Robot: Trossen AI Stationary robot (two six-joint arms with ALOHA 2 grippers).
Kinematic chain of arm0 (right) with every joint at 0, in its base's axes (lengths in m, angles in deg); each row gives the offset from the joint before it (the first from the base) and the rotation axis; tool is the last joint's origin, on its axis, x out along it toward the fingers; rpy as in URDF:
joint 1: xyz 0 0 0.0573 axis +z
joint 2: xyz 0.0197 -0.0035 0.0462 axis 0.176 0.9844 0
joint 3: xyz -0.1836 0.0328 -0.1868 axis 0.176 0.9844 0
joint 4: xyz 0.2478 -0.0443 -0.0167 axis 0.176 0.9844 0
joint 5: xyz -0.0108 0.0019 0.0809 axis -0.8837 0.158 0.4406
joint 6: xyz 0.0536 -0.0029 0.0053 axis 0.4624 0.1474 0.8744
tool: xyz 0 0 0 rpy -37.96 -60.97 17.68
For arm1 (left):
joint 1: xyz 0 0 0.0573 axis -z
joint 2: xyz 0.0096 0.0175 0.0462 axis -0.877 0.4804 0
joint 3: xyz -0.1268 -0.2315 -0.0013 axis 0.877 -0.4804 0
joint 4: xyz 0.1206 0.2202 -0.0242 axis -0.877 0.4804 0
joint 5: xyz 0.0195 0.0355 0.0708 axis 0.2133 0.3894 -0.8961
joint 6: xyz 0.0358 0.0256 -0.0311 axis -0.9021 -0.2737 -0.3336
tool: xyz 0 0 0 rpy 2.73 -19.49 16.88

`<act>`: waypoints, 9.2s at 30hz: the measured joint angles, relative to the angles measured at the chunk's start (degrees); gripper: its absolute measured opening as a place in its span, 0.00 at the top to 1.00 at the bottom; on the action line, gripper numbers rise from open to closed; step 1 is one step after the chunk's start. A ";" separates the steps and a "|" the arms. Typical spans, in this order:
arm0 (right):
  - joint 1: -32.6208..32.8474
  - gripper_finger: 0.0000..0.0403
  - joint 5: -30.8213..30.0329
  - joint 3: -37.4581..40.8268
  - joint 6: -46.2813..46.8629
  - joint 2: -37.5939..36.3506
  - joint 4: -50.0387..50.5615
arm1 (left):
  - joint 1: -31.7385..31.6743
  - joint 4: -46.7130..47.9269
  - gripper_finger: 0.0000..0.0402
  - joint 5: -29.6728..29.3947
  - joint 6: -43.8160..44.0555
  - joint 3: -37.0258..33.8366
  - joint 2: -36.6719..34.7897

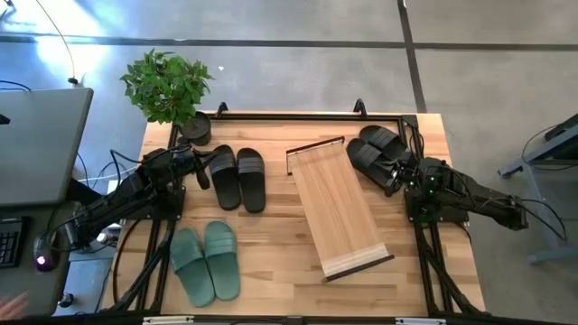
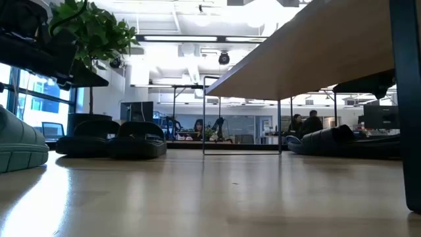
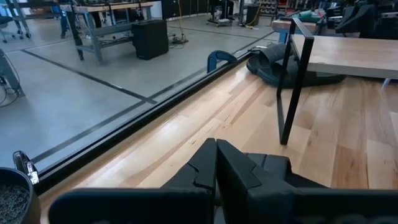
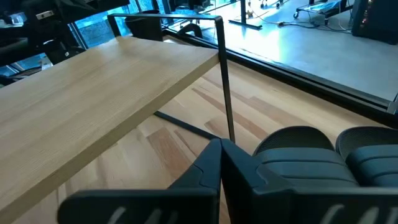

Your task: Pick and place slides into the shelf

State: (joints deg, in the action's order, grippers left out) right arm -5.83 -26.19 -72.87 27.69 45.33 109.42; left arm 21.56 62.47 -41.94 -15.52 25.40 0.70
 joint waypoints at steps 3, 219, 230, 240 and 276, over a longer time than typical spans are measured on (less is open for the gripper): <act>-0.02 1.00 -0.02 0.01 0.00 0.01 0.02 | 0.00 0.01 1.00 0.01 0.00 0.00 -0.01; -0.06 0.74 -12.98 -50.71 21.05 24.87 23.69 | 34.63 46.17 0.57 -41.69 39.46 40.91 95.26; -0.04 0.74 -12.72 -50.71 21.05 24.87 23.71 | 30.83 43.88 0.69 -45.00 34.89 40.37 95.26; -0.05 0.74 -12.37 -50.71 21.02 24.87 23.74 | 29.96 41.43 0.97 -44.34 31.41 40.37 95.26; -0.06 0.74 -12.24 -50.73 18.45 24.87 23.71 | 60.29 66.90 1.00 -57.21 37.78 83.92 83.32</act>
State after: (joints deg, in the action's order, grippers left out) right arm -5.90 -38.43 -123.60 46.14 70.21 133.13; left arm 81.84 129.37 -99.14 22.26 109.32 84.02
